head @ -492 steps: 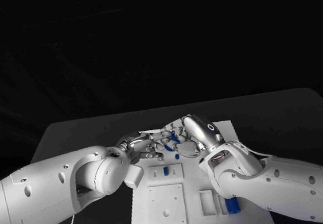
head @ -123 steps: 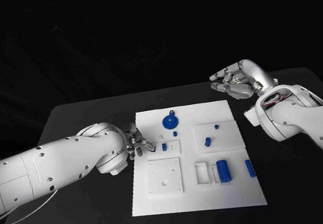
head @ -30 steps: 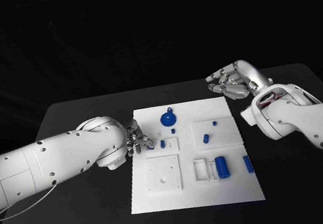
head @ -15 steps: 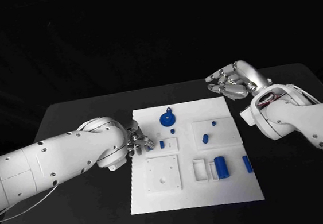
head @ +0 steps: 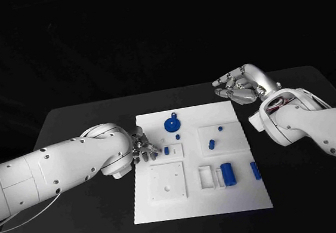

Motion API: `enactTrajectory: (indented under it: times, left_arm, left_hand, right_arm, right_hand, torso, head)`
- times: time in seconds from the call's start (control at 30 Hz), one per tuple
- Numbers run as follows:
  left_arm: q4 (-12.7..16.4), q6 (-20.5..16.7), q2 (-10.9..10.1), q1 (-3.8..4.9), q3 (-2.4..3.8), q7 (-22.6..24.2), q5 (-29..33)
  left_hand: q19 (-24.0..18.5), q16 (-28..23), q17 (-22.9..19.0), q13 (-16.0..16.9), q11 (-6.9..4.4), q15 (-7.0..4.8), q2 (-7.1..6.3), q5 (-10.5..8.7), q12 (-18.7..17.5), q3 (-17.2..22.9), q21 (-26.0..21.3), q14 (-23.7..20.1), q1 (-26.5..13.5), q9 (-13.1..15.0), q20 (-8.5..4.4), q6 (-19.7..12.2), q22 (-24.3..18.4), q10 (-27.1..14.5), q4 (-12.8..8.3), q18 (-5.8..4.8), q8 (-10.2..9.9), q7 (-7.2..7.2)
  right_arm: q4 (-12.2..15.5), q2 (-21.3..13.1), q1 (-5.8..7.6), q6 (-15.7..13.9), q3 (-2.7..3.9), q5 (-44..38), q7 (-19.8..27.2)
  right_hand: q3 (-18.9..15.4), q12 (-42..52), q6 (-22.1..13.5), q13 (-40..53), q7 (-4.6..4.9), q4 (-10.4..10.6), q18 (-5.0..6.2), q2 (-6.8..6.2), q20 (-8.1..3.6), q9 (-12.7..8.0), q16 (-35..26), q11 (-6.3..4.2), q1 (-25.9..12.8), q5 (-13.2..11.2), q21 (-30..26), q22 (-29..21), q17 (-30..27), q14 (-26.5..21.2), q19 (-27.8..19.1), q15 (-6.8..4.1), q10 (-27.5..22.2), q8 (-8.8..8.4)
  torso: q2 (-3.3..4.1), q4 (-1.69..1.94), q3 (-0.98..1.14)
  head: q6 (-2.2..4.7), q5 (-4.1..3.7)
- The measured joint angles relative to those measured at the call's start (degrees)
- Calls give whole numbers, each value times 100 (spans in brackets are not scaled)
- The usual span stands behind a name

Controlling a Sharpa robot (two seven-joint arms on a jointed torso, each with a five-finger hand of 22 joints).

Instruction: Assemble the parts on the task board

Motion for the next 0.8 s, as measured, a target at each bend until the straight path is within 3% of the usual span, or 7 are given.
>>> enactTrajectory:
  times: [0.07, 0.17, 0.43, 0.53, 0.6, 0.73, 0.8]
  left_arm:
    - [-19, -24, 5, -3, -3, -13, 7]
    - [-29, -48, 14, -4, -3, -26, 16]
    - [-47, -83, 15, -5, -3, -35, 32]
    - [-51, -94, -3, -5, -3, -36, 36]
    - [-51, -103, -26, -5, -3, -36, 38]
    - [-42, -123, -78, -5, -2, -36, 46]
    - [-32, -138, -102, -5, -1, -33, 58]
  left_hand:
    - [24, -13, -17, -28, 0, 0, -208, -10, 0, 9, -38, 0, 44, -46, -24, 60, 0, 0, 242, -97, -10, -32]
    - [54, -13, -21, -52, 0, 0, -416, -10, 0, 69, -73, 1, 60, -63, -54, 51, 0, 0, 432, -94, -4, -6]
    - [32, -13, -27, -67, 0, 1, -548, -33, 0, 127, -106, 1, 99, -69, -76, 51, -1, -1, 531, -93, 2, -6]
    - [32, -13, -33, -73, 0, 1, -729, -183, 0, 156, -111, 1, 111, -82, -76, 51, -1, -1, 705, -93, 2, -6]
    - [32, -13, -33, -75, 0, 1, -918, -320, 0, 171, -111, 1, 92, -87, -76, 51, -1, -1, 953, -93, 2, -6]
    - [52, -20, -40, -92, 1, -21, -1233, -364, 0, -17, -131, -21, -116, -102, -97, 51, -1, -1, 1336, -93, 2, -6]
    - [62, -40, -50, -101, 1, -29, -1241, -364, 0, -642, -131, -29, -148, -119, -130, 51, -1, -2, 1514, -183, 0, -6]
  right_arm:
    - [-1, 0, -4, 1, 0, 0, -1]
    - [-1, 0, -5, 4, 0, 0, -1]
    - [-2, -3, -12, 12, -2, 0, -3]
    - [-2, -4, -15, 14, -2, 0, -4]
    - [-2, -4, -18, 15, -2, 0, -4]
    - [-3, -6, -31, 16, -3, 1, -5]
    - [-4, -6, -34, 17, -3, 1, -5]
  right_hand:
    - [0, 0, 0, 0, 0, 0, 0, 0, 0, 0, 0, 0, 0, 0, 0, 0, 0, 0, 0, 0, 0, 0]
    - [32, 0, -15, 0, 15, 0, 0, 0, 0, 0, 0, 0, 0, 0, 0, 0, -2, 0, 0, 0, 0, 0]
    - [32, 0, -16, 1, 15, 0, 0, 0, 0, 0, 0, 0, 0, -1, 0, 0, -5, 0, 0, 0, 0, 0]
    - [32, 0, -16, 1, 15, 0, 0, 0, 0, 0, 0, 0, 0, -1, 0, 0, -5, 0, 0, 0, 0, 0]
    - [32, 0, -16, 1, 15, 0, 0, 0, 0, 0, 0, 0, 0, -1, 0, 0, -5, 0, 0, 0, 0, 0]
    - [32, 0, -15, 1, 15, 0, 0, -24, 0, 0, 0, 0, -24, 26, 0, 0, -5, 0, 0, 0, 0, 0]
    - [32, 0, -15, 1, 15, 0, 0, -26, 0, 0, 0, 0, -25, 26, 0, 0, -5, 0, 0, 0, 0, 0]
  torso:
    - [0, -1, -1]
    - [-1, 0, -3]
    - [-3, 3, -3]
    - [-4, 3, -3]
    - [-4, 3, -4]
    - [-4, 3, -7]
    - [-4, 3, -10]
  head:
    - [0, 0]
    - [-1, -4]
    - [-5, -13]
    - [-6, -13]
    - [-6, -15]
    - [-3, -15]
    - [1, -13]
